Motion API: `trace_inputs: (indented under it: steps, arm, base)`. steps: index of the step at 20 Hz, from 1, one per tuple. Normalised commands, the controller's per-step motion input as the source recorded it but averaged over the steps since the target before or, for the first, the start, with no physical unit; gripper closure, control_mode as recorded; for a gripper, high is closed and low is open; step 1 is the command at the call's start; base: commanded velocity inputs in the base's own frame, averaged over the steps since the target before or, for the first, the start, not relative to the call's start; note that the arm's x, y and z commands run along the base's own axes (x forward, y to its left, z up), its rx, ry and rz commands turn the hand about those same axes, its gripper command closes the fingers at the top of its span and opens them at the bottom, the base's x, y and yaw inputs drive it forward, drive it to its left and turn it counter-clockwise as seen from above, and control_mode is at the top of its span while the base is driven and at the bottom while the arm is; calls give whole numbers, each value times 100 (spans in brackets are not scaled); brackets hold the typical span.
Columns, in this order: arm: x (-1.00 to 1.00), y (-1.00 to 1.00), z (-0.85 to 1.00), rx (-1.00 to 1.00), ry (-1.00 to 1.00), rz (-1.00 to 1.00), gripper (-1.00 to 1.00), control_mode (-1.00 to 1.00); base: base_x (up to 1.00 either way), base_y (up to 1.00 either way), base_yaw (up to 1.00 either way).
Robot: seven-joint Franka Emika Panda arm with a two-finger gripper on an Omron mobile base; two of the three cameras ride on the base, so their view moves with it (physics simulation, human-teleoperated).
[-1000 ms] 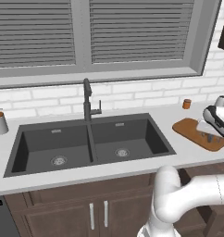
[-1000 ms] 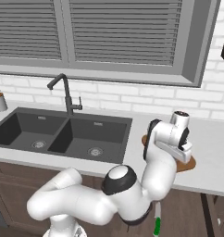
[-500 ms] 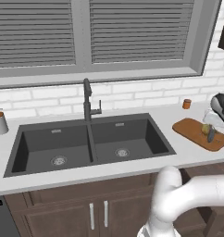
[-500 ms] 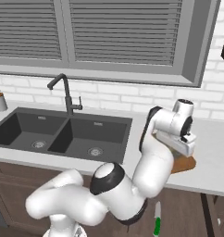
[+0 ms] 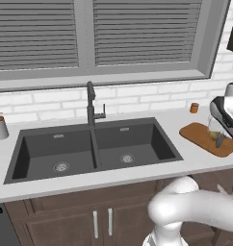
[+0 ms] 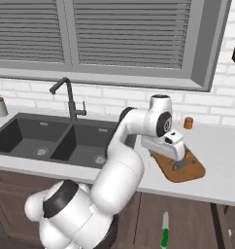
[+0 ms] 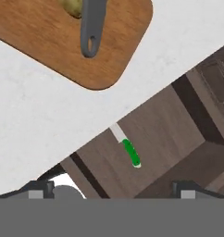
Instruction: Place the appropriate cutting tool for cutting the potato skin on the cutting board.
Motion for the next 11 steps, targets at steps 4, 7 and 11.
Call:
trace_inputs:
  steps: [4, 7, 11]
  arm:
    - [-100, 82, 2, -12, -13, 2, -100, -100]
    - [-100, 77, 3, -11, -18, 1, -100, -100]
    - [-100, 76, 30, -10, -13, 1, -100, -100]
  base:
    - [0, 0, 0]
    - [0, 0, 0]
    - [0, 0, 0]
